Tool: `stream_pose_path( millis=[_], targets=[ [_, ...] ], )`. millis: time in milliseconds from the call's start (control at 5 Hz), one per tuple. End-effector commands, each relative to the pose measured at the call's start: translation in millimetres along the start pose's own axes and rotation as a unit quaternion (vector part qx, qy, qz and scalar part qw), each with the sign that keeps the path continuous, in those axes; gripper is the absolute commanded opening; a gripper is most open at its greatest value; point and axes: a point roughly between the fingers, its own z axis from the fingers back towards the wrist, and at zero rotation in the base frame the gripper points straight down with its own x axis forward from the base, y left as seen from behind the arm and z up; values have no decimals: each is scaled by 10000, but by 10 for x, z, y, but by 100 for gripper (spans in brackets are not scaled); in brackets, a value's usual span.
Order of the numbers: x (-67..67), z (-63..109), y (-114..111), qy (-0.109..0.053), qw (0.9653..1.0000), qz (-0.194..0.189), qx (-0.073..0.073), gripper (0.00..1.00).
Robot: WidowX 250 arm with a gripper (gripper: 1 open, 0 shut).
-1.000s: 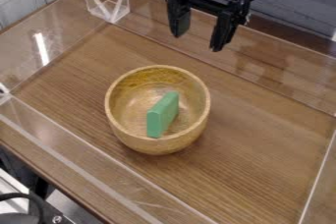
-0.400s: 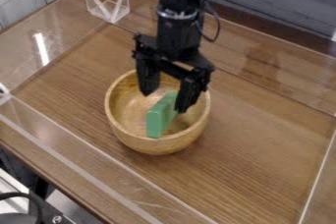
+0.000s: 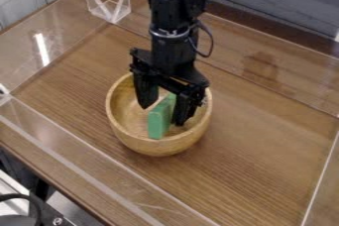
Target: Remove the green block from inside the brown bowl and put it on the table
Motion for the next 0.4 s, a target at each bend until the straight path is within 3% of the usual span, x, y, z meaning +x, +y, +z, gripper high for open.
stream_pose_path(
  millis=[0, 200],
  targets=[
    [42, 97, 30, -364, 9993, -32, 0, 100],
    [34, 98, 33, -424, 9991, -53, -34, 100]
  ],
)
